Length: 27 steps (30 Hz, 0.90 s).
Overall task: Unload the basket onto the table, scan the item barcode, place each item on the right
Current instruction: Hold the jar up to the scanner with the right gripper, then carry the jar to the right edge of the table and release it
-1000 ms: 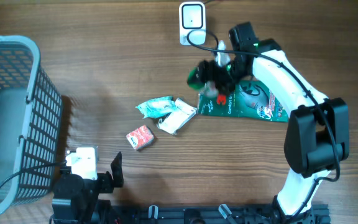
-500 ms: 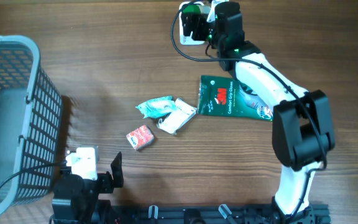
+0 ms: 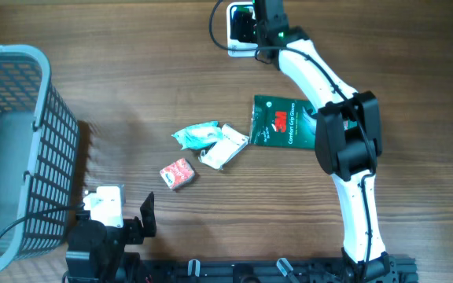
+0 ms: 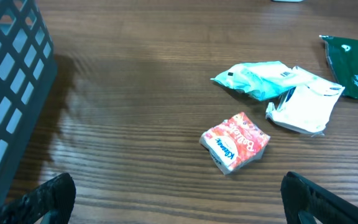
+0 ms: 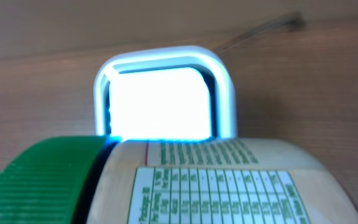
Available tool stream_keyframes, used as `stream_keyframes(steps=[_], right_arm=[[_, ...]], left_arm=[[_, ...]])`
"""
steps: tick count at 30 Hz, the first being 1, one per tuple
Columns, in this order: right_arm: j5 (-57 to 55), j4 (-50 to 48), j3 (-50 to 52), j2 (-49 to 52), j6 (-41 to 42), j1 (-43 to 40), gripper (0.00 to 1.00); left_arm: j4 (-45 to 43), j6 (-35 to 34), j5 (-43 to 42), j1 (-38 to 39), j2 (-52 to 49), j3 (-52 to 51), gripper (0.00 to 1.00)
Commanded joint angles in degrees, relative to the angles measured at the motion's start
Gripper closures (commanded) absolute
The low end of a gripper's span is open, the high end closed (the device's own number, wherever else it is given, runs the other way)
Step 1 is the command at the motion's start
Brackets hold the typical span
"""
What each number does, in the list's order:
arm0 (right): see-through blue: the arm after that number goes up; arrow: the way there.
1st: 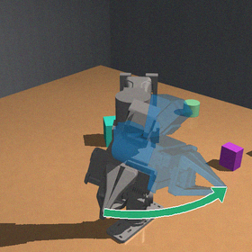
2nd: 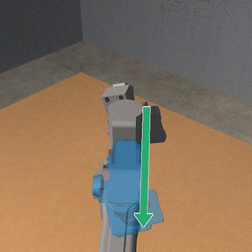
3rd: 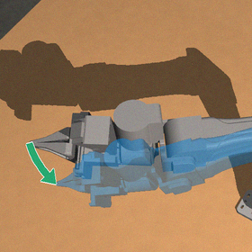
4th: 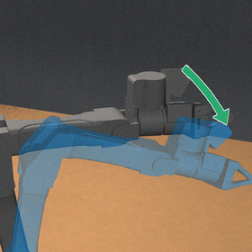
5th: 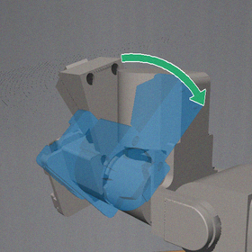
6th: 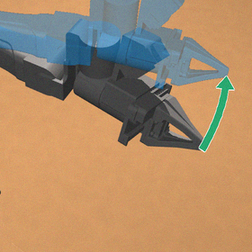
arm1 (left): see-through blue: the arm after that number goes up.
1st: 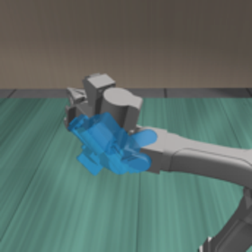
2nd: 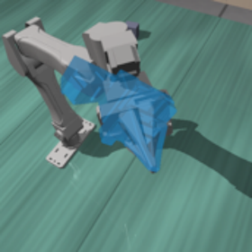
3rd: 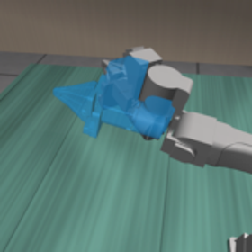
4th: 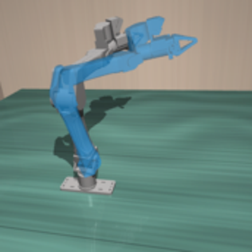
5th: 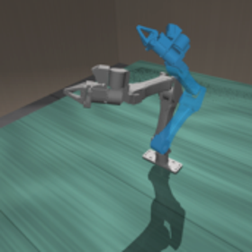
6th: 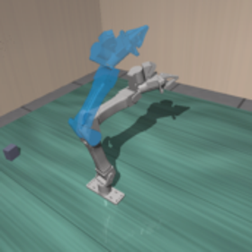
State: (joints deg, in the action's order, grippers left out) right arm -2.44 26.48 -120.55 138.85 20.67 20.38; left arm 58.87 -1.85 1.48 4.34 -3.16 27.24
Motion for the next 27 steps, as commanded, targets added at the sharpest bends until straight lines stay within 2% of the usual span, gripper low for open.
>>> stream_keyframes(steps=[1,4,7,9,12,17,21,24,26,27], right_arm=[[-0.09,12.87,-7.89,-5.44,0.92,-3.76,0.32],[-0.09,24.65,-8.76,-8.37,3.89,-9.57,0.32],[-3.82,34.12,-8.39,-8.66,3.41,-20.44,0.32],[-9.77,35.08,-7.19,-8.63,3.30,-27.28,0.25],[-13.99,33.73,-6.54,-6.60,3.28,-38.69,0.25],[-14.05,33.68,-6.54,-1.25,3.48,-53.42,0.27],[-14.03,33.46,-6.54,3.96,3.87,-60.67,0.26],[-13.81,32.39,-6.54,5.95,4.98,-62.55,0.20],[-13.84,31.87,-7.19,5.55,3.39,-62.95,0.00],[-13.86,32.22,-7.87,5.11,2.56,-62.95,0.00]], left_arm=[[-0.17,-0.35,0.11,-0.17,0.09,-0.24,0.00],[-0.17,-0.35,0.11,-0.17,0.09,-0.24,0.00],[-0.17,-0.35,0.11,-0.17,0.09,-0.24,0.00],[-0.17,-0.35,0.11,-0.17,0.09,-0.24,0.00],[-0.17,-0.35,0.11,-0.17,0.09,-0.24,0.00],[-0.17,-0.35,0.11,-0.17,0.09,-0.24,0.00],[-0.17,-0.35,0.11,-0.17,0.09,-0.24,0.00],[-0.17,-0.35,0.11,-0.17,0.09,-0.24,0.00],[-0.17,-0.35,0.11,-0.17,0.09,-0.24,0.00],[-0.17,-0.35,0.11,-0.17,0.09,-0.24,0.00]])
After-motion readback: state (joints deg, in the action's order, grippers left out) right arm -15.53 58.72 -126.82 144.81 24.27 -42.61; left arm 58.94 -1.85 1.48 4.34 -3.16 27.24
